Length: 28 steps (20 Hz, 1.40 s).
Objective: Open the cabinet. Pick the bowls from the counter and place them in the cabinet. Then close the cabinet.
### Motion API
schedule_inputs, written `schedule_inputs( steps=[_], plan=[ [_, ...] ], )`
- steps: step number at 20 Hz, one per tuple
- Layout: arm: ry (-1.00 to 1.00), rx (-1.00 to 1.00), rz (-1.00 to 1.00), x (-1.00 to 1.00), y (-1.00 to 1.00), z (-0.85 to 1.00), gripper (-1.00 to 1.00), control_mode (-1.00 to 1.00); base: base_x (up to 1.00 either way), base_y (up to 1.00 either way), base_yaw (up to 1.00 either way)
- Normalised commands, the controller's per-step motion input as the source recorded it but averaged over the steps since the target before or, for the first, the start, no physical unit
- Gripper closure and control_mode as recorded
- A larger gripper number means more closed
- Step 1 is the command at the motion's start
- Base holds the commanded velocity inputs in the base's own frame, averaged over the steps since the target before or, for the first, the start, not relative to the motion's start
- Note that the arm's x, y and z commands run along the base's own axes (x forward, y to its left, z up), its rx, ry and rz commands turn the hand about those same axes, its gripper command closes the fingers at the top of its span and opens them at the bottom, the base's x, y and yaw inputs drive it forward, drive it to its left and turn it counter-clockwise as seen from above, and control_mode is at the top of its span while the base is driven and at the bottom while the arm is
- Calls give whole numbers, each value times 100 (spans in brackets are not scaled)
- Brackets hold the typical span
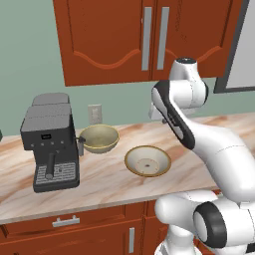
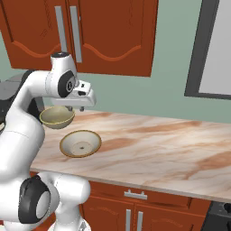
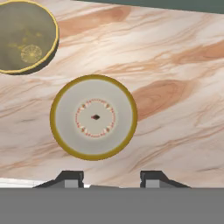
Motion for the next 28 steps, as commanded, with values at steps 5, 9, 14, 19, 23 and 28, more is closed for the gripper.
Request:
schedule_inputs(
  steps=[5, 9, 14, 19, 23, 28],
  plan=[
    [-8, 0, 0, -29, 1, 0, -100, -100, 0, 0, 0],
    [-32, 0, 0, -50, 0, 0, -100, -100, 0, 0, 0],
    [-29, 1, 0, -37, 0, 7, -100, -100, 0, 0, 0],
    [-20, 0, 0, -25, 0, 33, -100, -100, 0, 0, 0],
    [-11, -1, 0, -8, 1, 43, -100, -100, 0, 0, 0],
    [-13, -7, 0, -2, 0, 73, -100, -100, 0, 0, 0]
  ],
)
